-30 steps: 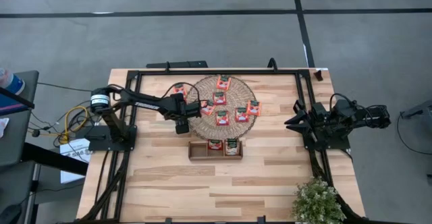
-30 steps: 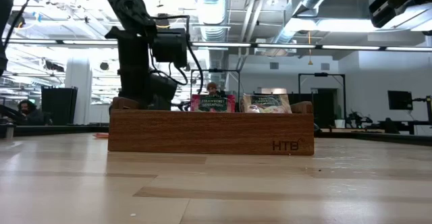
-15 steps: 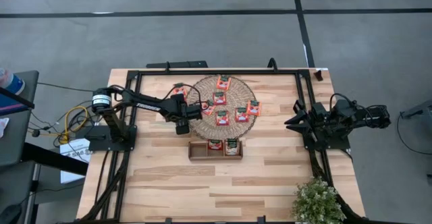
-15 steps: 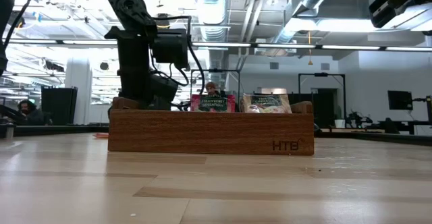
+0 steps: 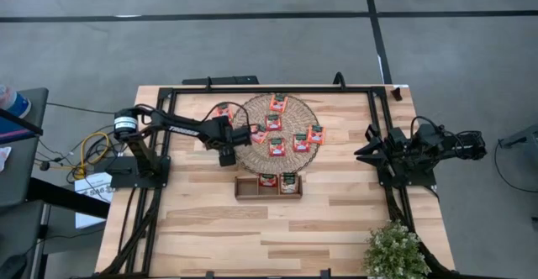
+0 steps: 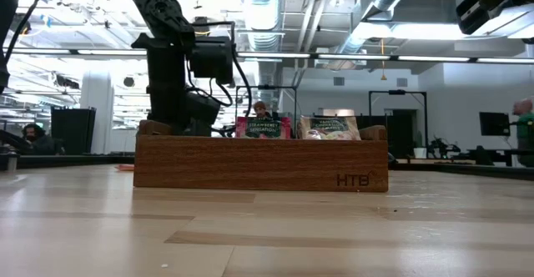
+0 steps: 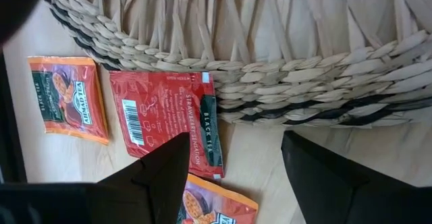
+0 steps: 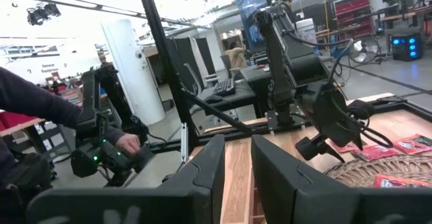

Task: Pick & Place Tea
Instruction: Put the red tea bag into the middle section of the wooden organizer

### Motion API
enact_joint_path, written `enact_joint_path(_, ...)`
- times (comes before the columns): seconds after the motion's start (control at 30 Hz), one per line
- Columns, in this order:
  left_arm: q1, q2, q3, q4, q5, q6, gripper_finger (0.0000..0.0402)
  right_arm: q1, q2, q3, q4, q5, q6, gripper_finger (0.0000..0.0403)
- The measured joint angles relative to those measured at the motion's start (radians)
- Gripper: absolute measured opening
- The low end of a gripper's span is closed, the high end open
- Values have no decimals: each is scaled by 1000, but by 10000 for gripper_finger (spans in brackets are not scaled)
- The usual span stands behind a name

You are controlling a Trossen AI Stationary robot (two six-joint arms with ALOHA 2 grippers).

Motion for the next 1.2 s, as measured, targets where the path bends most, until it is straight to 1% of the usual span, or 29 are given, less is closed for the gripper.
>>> enact_joint_path(0.13,17,1,0,8,-9,0,227,0,0,0,0,0,0,66)
enact_joint_path(0.27,27,1,0,15,5,2,227,0,0,0,0,0,0,66)
enact_joint_path(0.4,29,2,0,24,-10,19,227,0,0,0,0,0,0,66)
enact_joint_path(0.8,31,5,-2,34,-92,21,226,0,0,0,0,0,1,66)
enact_joint_path(1.2,33,6,-3,23,-97,20,181,0,0,0,0,0,0,66)
